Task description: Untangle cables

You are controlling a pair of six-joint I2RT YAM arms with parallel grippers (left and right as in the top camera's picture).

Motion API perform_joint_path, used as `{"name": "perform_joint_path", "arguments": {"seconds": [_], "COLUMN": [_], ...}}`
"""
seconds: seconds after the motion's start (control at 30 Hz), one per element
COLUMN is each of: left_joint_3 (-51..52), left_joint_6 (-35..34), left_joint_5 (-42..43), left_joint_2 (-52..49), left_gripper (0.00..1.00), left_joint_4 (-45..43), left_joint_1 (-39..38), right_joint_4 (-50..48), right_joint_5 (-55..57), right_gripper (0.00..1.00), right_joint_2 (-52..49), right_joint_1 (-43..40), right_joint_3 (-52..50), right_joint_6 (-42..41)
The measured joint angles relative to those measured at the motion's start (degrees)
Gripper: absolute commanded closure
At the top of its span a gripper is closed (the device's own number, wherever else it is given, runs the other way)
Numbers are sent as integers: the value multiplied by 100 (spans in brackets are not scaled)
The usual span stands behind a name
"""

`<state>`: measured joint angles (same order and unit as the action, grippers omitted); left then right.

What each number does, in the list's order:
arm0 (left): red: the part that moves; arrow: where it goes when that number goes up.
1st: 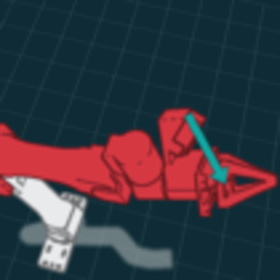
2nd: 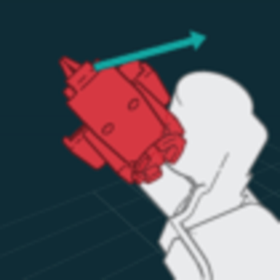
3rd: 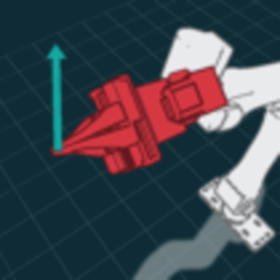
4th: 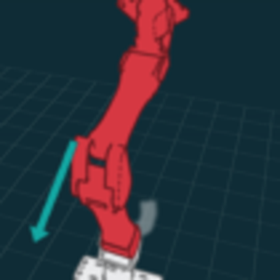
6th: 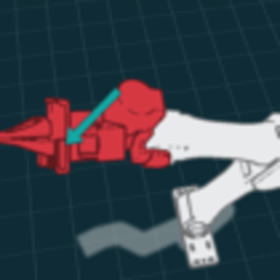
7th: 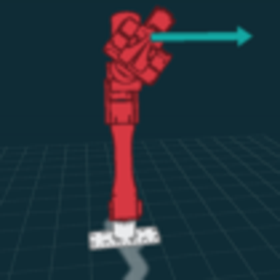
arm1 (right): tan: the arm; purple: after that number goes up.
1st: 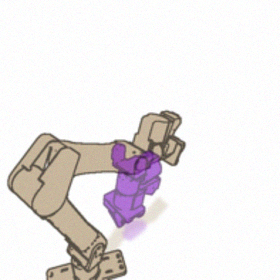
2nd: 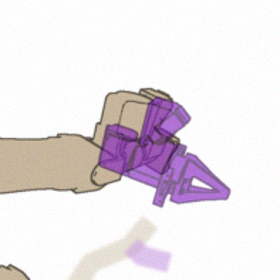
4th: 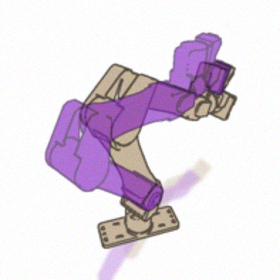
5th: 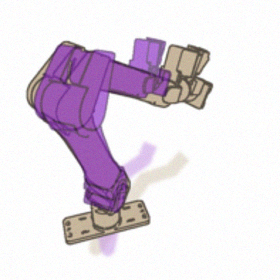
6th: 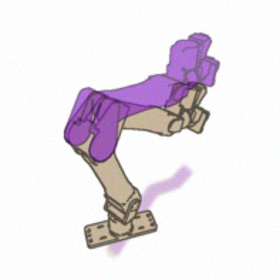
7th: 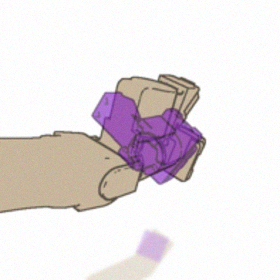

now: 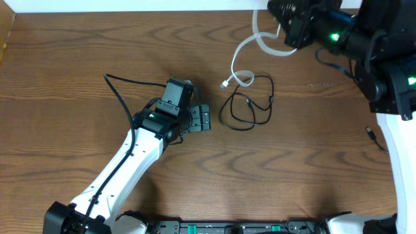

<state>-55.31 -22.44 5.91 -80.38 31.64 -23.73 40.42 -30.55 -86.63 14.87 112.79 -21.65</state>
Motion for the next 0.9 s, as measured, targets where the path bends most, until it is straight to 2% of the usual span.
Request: {"name": "perform_joint_path", "arguments": {"seconds": [0.17,0.3,0.63,0.9], "left_joint_3": [0,0,0,0], "left_joint_6": [0,0,0,0], "left_joint_5": [0,2,0,0], "left_joint_2": [0,0,0,0], "left_gripper": [7,7,7,7], "left_joint_4": [-4,-2,-4,-4], "left_joint_1": [0,0,0,0], "right_joint_4": [-780,-800,391,723], "right_joint_5": [352,883,1738,2006], "right_gripper": [99,99,99,99], "right_joint_2": [251,520,282,-234], "right_joint_1": [-321,-627,-1657,-2924], "right_joint_3": [-7,-7,2,-4], "right_joint_6": [-372,-459,-33,98]}}
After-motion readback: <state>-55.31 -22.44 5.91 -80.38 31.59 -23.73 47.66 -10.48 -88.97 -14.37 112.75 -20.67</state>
